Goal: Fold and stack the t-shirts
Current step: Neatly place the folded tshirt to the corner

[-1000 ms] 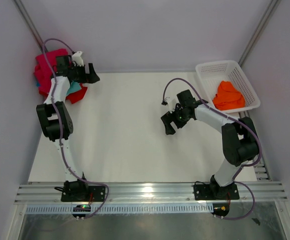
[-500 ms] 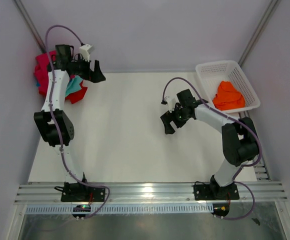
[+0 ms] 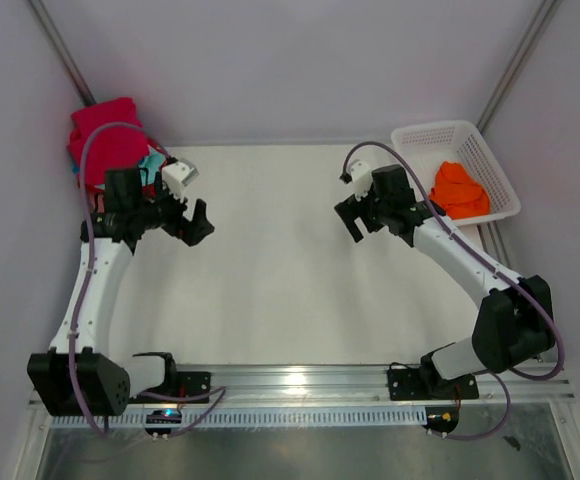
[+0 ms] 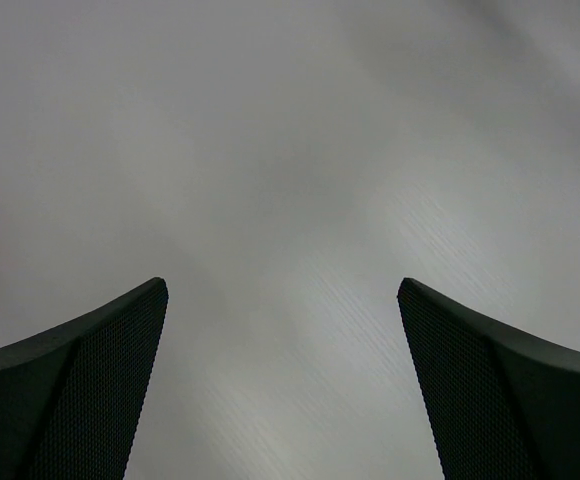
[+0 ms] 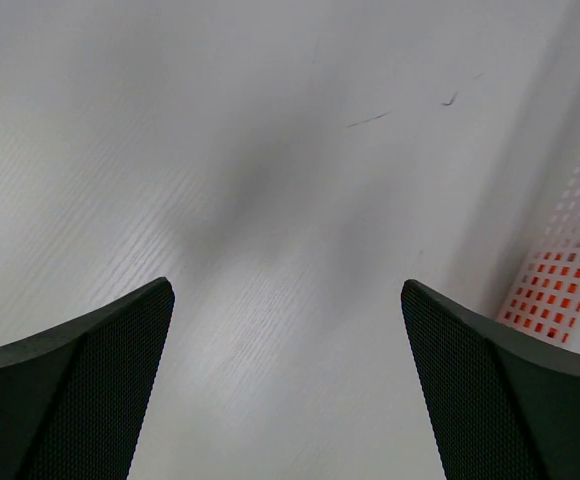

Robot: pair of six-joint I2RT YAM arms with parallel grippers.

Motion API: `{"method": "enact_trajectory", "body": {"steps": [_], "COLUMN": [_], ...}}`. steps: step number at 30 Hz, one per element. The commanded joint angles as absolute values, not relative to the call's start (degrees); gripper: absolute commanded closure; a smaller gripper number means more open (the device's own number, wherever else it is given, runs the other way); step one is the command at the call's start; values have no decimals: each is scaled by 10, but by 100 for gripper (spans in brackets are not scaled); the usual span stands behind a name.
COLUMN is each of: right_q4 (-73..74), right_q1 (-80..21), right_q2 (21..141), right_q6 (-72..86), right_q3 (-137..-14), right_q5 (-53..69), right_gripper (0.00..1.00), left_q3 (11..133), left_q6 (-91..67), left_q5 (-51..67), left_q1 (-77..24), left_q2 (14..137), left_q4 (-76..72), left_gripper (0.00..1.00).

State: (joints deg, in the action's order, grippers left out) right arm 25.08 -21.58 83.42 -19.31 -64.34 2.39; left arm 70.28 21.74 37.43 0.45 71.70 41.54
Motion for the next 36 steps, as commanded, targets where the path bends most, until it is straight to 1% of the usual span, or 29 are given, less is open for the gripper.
{"method": "enact_trajectory", "body": {"steps": [1, 5, 7, 11, 15, 19, 20, 21, 23, 27, 29, 31, 33, 36], "right_q4": [200, 155, 159, 114, 107, 113, 129, 143, 167, 182, 189, 215, 228, 240], "right_q1": [-215, -213, -212, -212, -212, -212, -213, -214, -213, -213, -213, -213, -213, -213], "right_q2": [814, 808, 809, 781, 764, 779, 780, 780, 780, 773, 784, 800, 823, 838], "right_q6": [-164, -121, -110, -114, -155, -156, -173, -182, -189, -226, -228, -227, -222, -206], "right_q3": [-657, -635, -632, -572, -529, -519, -533, -543, -562, -556, -552, -562, -578, -594], "right_q5": [-49, -47, -47, -38, 112, 197, 212, 219, 202, 196, 206, 215, 220, 229], "right_gripper": [1, 1, 1, 1, 1, 1, 1, 0, 1, 1, 0, 0, 1, 1], "left_q3": [629, 538, 520, 492, 479, 461, 468, 469, 466, 459, 479, 486, 495, 494], "left_q6": [158, 108, 91, 57, 63, 52, 43, 25, 19, 16, 5, 5, -8, -12], "left_q5": [266, 238, 238, 236, 243, 229, 216, 161, 115, 51, 12, -72, -92, -75], "left_q1": [7, 6, 6, 7, 10, 24, 32, 39, 47, 62, 81, 99, 109, 133], "left_q2": [629, 553, 527, 515, 519, 521, 527, 540, 544, 531, 538, 547, 551, 549], "left_q4": [274, 224, 209, 180, 185, 164, 163, 148, 133, 124, 134, 131, 132, 145], "left_gripper": [1, 1, 1, 1, 1, 1, 1, 1, 1, 1, 1, 1, 1, 1]}}
